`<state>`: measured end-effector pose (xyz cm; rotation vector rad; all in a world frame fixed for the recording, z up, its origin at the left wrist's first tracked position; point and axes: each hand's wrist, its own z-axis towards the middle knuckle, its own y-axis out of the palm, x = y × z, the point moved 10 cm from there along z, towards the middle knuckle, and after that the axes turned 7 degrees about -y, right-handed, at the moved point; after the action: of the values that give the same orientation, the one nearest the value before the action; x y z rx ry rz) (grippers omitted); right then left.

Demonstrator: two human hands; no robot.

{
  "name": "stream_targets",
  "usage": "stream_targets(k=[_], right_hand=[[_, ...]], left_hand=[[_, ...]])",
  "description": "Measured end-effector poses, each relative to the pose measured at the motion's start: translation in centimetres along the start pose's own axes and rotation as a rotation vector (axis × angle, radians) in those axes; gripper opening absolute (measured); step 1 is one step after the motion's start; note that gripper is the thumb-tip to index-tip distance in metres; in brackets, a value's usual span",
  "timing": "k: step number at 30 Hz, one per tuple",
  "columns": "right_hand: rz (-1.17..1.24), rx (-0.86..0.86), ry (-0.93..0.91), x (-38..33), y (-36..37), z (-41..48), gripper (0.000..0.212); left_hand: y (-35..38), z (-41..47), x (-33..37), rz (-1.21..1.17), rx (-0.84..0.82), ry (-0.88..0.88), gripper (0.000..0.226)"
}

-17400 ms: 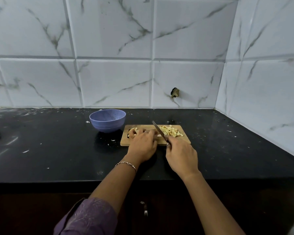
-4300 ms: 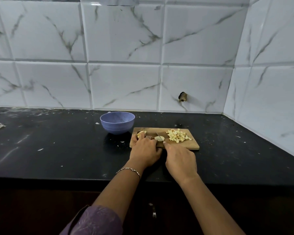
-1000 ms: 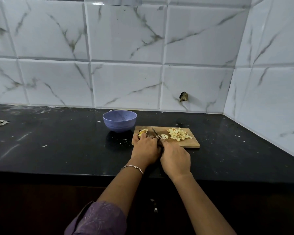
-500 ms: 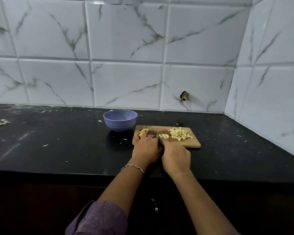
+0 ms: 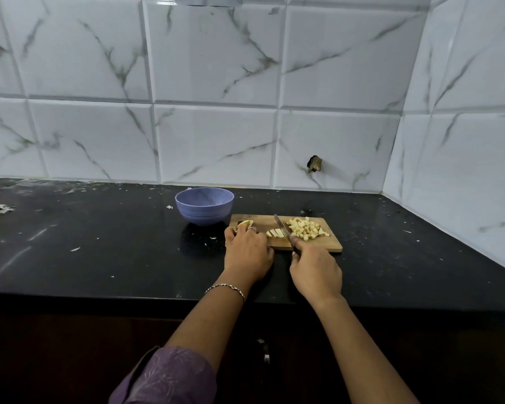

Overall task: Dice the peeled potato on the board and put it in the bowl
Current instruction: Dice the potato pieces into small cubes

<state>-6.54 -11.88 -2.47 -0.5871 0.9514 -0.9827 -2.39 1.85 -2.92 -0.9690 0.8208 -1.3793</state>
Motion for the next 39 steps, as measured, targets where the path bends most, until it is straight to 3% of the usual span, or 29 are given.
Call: stream_targets(k=[13, 25, 31, 39], right_hand=[[0.080, -0.086, 0.035, 1.0, 0.9, 0.8, 0.042], [0.026, -0.132, -0.142, -0.9, 1.3, 0.5, 0.044], [0.171, -0.190, -0.081, 0.6, 2.1, 1.5, 0.041], [0.281, -0.048, 0.022, 2.9, 1.1, 2.9, 0.041]], left_hand=[[0.0, 0.1, -0.1, -0.007, 0.011, -0.004, 0.036], [0.1, 0.2, 0.0, 0.003, 0.029, 0.004, 0.038], [0.1, 0.4, 0.0, -0.004, 0.022, 0.014, 0.036], [-0.2, 2.0, 0.6, -0.103, 0.066, -0.007, 0.036]])
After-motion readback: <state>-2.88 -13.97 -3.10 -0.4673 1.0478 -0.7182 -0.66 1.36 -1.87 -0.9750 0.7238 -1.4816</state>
